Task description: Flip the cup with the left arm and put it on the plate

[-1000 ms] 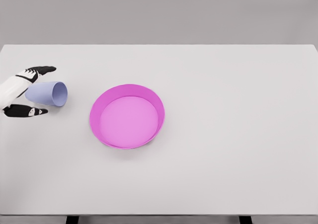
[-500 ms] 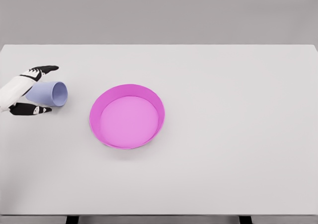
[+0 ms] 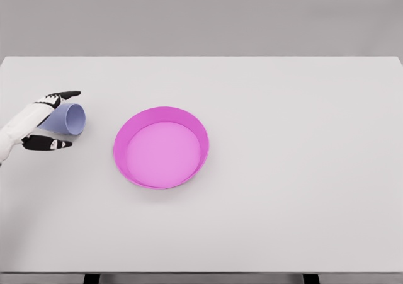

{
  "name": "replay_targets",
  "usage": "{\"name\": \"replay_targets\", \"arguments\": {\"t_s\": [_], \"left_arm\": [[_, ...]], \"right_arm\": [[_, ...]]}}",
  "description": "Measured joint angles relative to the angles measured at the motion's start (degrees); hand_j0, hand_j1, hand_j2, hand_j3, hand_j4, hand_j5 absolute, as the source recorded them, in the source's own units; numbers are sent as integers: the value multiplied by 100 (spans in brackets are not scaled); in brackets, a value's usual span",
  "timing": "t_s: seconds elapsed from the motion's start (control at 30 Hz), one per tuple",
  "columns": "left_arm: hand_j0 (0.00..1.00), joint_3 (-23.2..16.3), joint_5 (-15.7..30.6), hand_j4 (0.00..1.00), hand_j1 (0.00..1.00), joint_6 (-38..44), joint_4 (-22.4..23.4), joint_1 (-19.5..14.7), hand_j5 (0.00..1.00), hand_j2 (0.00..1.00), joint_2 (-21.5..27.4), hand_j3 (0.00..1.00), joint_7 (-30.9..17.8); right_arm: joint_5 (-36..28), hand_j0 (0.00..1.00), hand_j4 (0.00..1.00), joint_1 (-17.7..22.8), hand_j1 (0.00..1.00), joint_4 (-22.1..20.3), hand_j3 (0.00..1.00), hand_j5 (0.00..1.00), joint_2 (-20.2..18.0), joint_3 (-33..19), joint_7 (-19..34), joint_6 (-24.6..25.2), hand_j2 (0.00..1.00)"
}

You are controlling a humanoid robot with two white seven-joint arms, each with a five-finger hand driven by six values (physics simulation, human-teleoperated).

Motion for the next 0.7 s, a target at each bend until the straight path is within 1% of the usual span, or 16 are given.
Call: {"name": "replay_targets", "arguments": {"t_s": [0.1,0.17,0.37,0.5,0.7], "left_arm": [[100,-21,-10,100,100,0,39,-9,100,100,-6,100,-2],[100,-26,-110,100,100,1,56,-105,100,100,-21,100,-1],[100,-32,-279,100,100,0,175,-158,100,100,-91,100,0],[100,-33,-313,100,100,0,285,-167,100,100,-100,100,0],[100,-34,-323,100,100,0,451,-308,100,100,-114,100,0]], "right_arm": [[0,100,100,0,100,-1,100,100,0,0,0,0,100],[1,100,100,0,100,-1,100,100,0,0,0,0,100],[0,100,100,0,100,-1,100,100,0,0,0,0,100],[0,100,100,0,100,-2,100,100,0,0,0,0,100],[1,100,100,0,100,-2,100,100,0,0,0,0,100]]}}
